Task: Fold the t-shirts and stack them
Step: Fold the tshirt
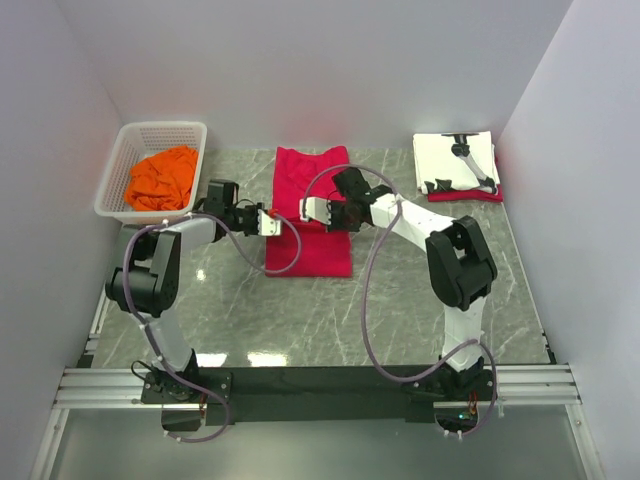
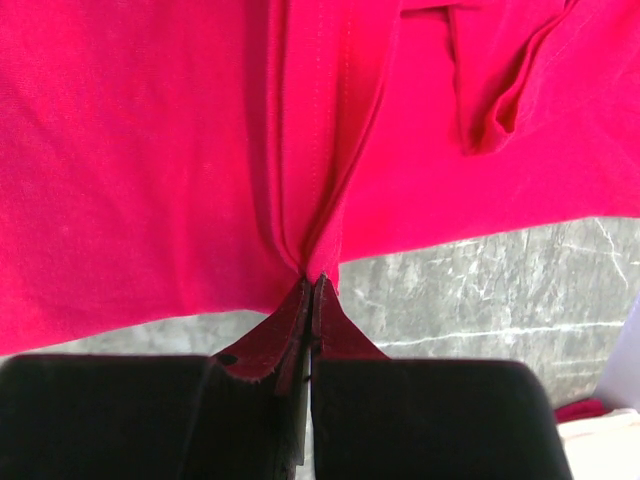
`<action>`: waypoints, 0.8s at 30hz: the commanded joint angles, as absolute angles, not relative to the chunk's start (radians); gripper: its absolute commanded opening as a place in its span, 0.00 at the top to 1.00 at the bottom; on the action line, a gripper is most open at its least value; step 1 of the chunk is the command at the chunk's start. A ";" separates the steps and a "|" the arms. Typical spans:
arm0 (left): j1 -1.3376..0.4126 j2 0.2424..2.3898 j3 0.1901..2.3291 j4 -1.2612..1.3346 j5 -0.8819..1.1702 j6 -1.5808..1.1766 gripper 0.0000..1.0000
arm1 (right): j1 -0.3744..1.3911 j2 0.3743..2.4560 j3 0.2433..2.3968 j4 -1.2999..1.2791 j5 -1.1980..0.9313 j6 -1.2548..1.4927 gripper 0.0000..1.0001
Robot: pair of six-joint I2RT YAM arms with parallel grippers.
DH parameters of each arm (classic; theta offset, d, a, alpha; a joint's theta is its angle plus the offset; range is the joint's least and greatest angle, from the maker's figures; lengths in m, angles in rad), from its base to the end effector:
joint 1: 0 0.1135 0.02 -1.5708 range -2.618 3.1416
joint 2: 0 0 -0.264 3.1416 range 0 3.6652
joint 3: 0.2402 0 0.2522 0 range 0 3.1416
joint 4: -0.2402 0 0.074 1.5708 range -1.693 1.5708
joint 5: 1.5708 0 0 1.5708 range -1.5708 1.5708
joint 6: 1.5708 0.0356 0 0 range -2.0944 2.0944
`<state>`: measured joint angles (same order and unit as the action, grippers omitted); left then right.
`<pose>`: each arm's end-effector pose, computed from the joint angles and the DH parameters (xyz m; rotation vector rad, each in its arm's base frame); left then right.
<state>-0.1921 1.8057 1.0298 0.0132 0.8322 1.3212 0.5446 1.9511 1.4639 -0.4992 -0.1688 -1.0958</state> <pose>0.3573 -0.0963 0.1738 1.6738 1.2137 -0.2937 0.3585 0.2241 0.2060 -1.8980 1.6820 -0.0012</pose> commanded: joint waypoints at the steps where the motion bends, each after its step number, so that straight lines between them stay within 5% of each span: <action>1: -0.179 1.838 1.084 0.069 0.876 1.348 0.99 | 0.529 1.979 1.529 -0.497 -0.173 -1.126 1.00; 13: -0.166 1.948 1.141 0.110 0.841 1.350 0.99 | 0.517 2.103 1.658 -0.457 -0.147 -1.109 1.00; 15: -0.164 1.951 1.143 0.156 0.825 1.324 0.88 | 0.517 2.108 1.663 -0.445 -0.120 -1.095 0.89; 16: -0.163 1.948 1.152 0.166 0.822 1.289 0.83 | 0.517 2.108 1.661 -0.436 -0.109 -1.072 0.66; 17: -0.161 1.945 1.161 0.161 0.822 1.273 0.78 | 0.515 2.099 1.661 -0.436 -0.100 -1.065 0.61; 18: -0.158 1.934 1.172 0.141 0.821 1.258 0.67 | 0.514 2.091 1.661 -0.437 -0.088 -1.052 0.58; 24: -0.109 1.838 1.249 -0.026 0.854 1.034 0.61 | 0.483 1.987 1.664 -0.472 -0.074 -0.924 0.53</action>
